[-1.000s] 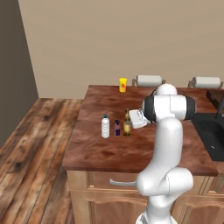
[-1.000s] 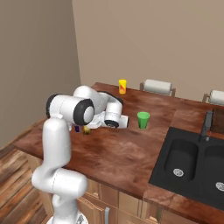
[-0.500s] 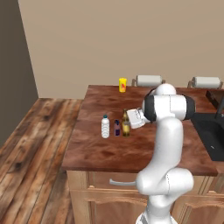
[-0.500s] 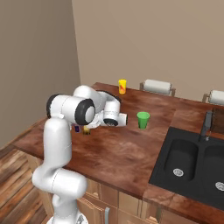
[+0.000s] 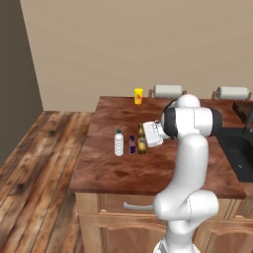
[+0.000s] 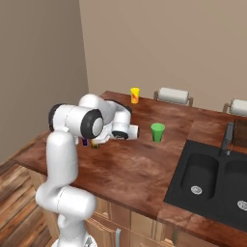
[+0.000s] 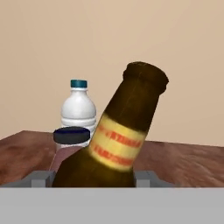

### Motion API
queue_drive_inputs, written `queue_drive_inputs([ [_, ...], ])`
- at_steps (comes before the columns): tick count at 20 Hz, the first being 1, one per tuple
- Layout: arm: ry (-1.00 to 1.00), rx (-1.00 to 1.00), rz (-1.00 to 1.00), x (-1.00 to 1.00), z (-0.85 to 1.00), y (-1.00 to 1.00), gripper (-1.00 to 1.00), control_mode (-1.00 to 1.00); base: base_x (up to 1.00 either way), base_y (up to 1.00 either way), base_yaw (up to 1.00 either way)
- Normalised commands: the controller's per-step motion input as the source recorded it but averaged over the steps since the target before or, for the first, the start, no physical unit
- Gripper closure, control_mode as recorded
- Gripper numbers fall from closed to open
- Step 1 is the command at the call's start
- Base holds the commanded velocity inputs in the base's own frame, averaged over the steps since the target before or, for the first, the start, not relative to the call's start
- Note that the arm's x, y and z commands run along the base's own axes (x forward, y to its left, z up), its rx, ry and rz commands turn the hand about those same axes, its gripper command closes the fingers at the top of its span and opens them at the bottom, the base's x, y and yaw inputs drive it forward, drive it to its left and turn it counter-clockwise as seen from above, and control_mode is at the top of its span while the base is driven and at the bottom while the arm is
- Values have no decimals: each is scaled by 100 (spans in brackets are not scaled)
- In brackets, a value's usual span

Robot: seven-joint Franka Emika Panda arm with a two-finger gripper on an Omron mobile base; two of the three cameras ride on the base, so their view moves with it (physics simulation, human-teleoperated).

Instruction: Place the drinks on the dining counter in a tight cluster.

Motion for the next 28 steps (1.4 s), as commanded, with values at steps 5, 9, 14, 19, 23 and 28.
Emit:
queue_drive_inputs([
  [5,-13,0,0,-17,-44,-5,100,-100,0,0,0],
  [9,-9,0,0,-24,-41,-9,100,-100,0,0,0],
  [14,-10,0,0,-33,-42,-10,100,-100,0,0,0],
  [19,-9,0,0,-40,-42,-5,100,-100,0,0,0],
  [23,-4,0,0,-28,-40,-5,100,-100,0,0,0],
  [28,-1,0,0,-3,-24,-10,100,-100,0,0,0],
])
